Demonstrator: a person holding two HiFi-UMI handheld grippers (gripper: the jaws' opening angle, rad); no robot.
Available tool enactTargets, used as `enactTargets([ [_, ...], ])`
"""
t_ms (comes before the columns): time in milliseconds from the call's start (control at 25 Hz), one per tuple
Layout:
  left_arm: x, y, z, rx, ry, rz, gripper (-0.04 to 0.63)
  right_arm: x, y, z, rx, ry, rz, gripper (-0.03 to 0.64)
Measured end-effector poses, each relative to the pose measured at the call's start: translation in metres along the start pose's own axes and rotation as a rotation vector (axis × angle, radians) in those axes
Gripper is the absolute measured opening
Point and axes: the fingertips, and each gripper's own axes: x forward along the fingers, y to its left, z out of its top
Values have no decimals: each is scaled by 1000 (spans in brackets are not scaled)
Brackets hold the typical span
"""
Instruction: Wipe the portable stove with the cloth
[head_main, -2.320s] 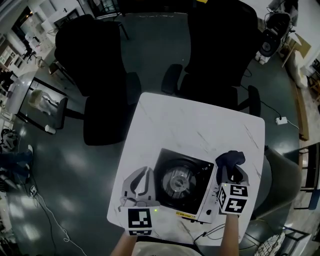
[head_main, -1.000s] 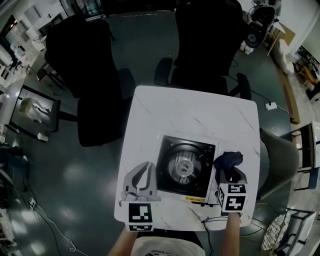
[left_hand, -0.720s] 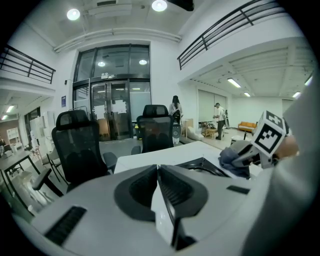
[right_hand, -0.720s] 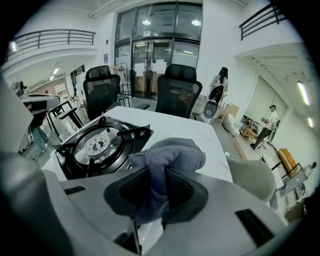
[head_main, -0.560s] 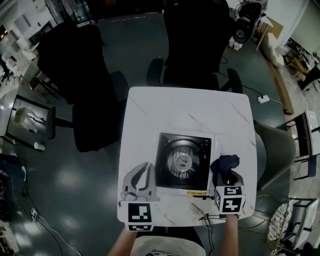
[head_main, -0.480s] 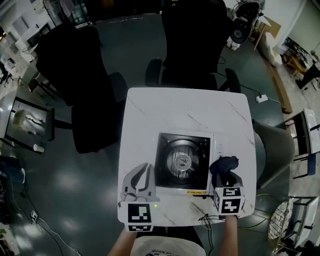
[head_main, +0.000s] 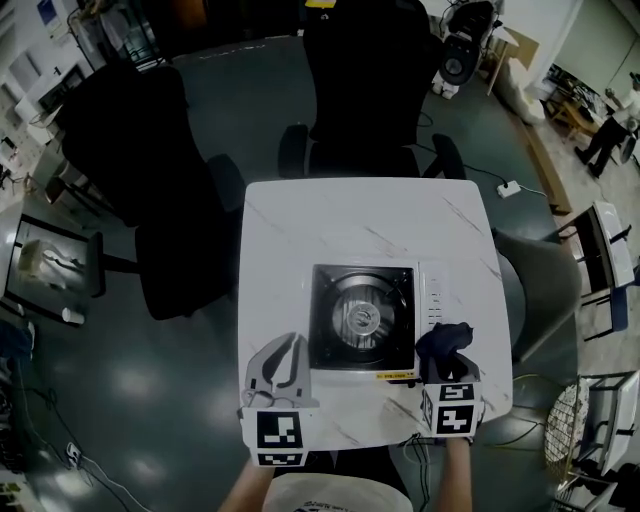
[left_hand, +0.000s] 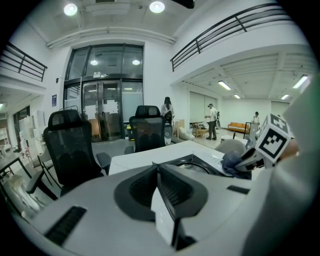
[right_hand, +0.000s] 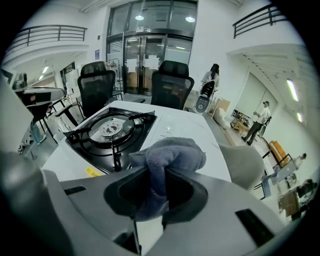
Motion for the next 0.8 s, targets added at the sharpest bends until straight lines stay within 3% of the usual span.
enactTargets([
  [800, -10, -10, -9, 37, -17, -118, 31, -27, 38, -48, 70, 85, -64, 92],
])
